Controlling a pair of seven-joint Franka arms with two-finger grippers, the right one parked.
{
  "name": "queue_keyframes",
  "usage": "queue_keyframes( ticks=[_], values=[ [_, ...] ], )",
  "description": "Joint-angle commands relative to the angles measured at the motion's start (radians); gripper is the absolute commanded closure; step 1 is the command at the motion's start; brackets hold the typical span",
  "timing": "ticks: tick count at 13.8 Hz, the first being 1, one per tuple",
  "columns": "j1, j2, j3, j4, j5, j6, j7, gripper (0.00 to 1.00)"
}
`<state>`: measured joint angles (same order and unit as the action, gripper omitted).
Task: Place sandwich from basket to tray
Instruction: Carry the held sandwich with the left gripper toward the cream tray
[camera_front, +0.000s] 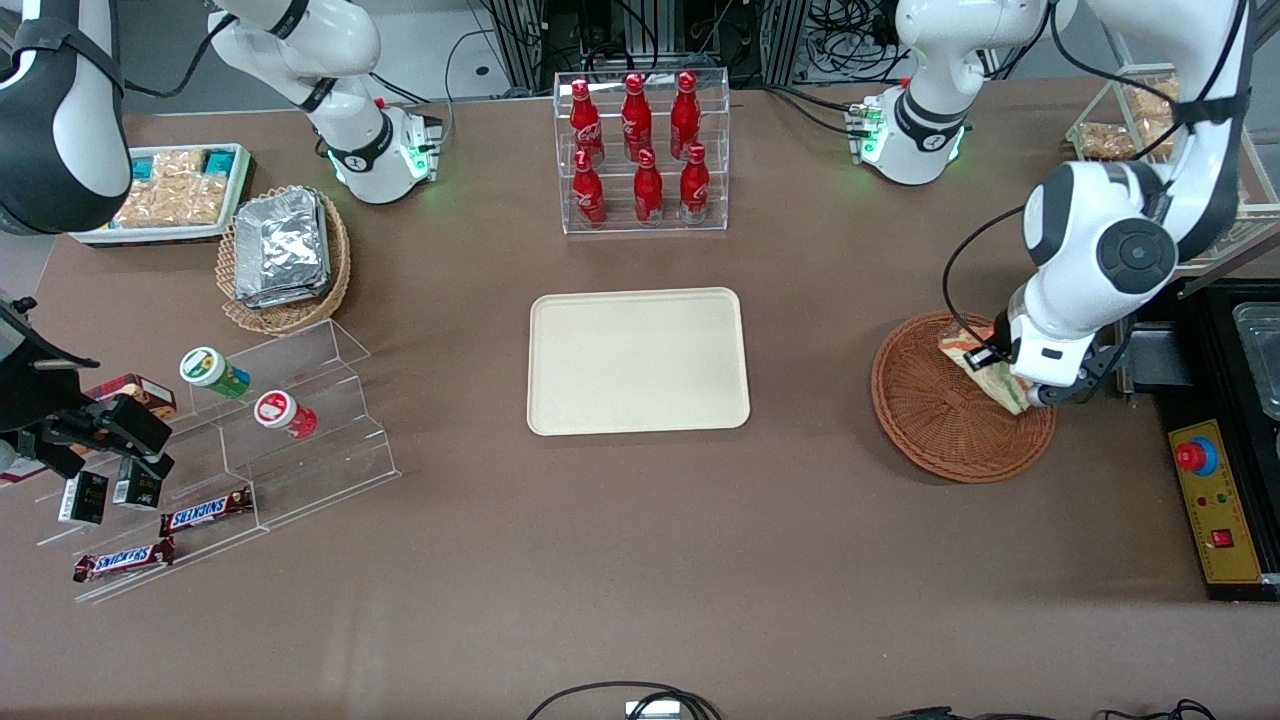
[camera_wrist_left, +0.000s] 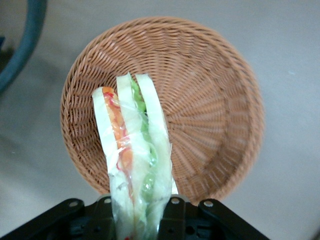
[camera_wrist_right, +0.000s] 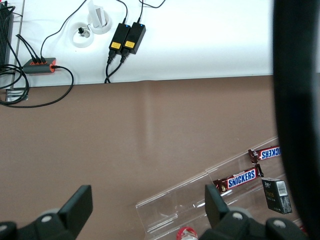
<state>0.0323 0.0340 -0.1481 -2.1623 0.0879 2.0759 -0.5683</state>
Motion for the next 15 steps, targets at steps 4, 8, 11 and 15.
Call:
queue_keyframes(
  ticks=[4, 8, 11, 15],
  values=[
    [-0.003, 0.015, -0.166, 0.14, 0.007, -0.091, 0.133, 1.0],
    [-0.003, 0.023, -0.292, 0.156, 0.009, -0.086, 0.113, 1.0],
    [-0.003, 0.017, -0.35, 0.156, 0.001, -0.092, 0.101, 1.0],
    [-0.005, 0.027, -0.467, 0.153, -0.004, -0.096, 0.094, 1.0]
  ],
)
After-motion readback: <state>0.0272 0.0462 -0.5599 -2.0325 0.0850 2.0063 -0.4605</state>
